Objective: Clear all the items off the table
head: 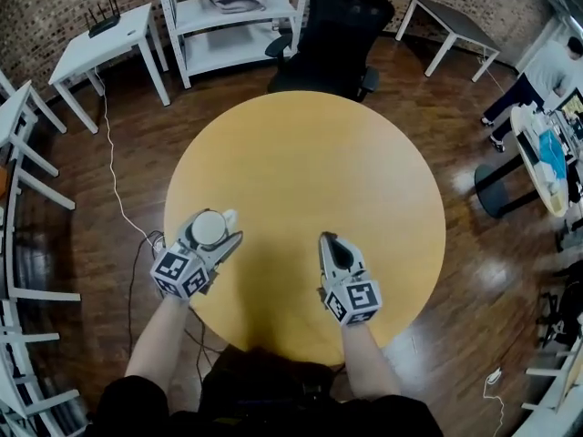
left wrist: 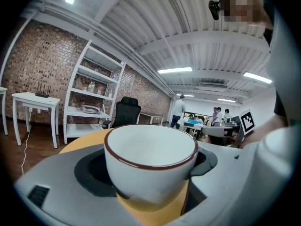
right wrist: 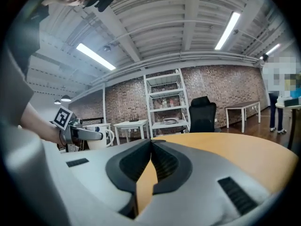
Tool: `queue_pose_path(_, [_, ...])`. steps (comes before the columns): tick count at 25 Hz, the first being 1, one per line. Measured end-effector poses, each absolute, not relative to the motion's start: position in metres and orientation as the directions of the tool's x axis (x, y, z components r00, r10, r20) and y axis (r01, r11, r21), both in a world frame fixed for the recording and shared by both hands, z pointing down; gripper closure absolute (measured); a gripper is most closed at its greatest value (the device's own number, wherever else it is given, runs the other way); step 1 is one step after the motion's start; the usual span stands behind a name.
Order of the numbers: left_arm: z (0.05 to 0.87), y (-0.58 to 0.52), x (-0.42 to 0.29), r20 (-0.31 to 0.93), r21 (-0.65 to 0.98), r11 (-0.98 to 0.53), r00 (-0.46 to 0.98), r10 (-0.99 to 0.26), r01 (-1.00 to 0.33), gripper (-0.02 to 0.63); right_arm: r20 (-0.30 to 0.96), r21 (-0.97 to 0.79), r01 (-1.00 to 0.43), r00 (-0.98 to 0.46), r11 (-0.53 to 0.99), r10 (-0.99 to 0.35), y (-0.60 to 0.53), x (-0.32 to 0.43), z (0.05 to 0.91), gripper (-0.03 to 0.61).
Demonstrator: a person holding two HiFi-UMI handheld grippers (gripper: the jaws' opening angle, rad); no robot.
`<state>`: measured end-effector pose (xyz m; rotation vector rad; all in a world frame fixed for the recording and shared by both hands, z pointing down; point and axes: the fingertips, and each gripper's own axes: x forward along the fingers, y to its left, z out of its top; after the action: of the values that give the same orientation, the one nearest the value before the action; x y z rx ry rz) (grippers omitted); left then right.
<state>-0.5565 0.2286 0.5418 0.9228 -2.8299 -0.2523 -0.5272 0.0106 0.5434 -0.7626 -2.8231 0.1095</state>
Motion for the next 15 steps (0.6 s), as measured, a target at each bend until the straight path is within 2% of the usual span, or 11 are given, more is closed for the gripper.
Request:
queue_pose_path(9, [0.597, 0.219, -0.591, 0.179, 0.242, 0.765, -0.748, -0.639, -0.596, 0.199, 0.267, -0.158, 0.397, -0.864, 0.904, 0.427, 0.008, -0.55, 0.594, 0.574])
queue_pose_path(15, [0.634, 0.218, -0.591, 0.227, 0.243, 0.769, -0.736, -0.637, -0.591, 0.199, 0.337, -0.188, 0.368, -0.847, 0.91, 0.412, 0.009, -0.536, 0.633, 0.574])
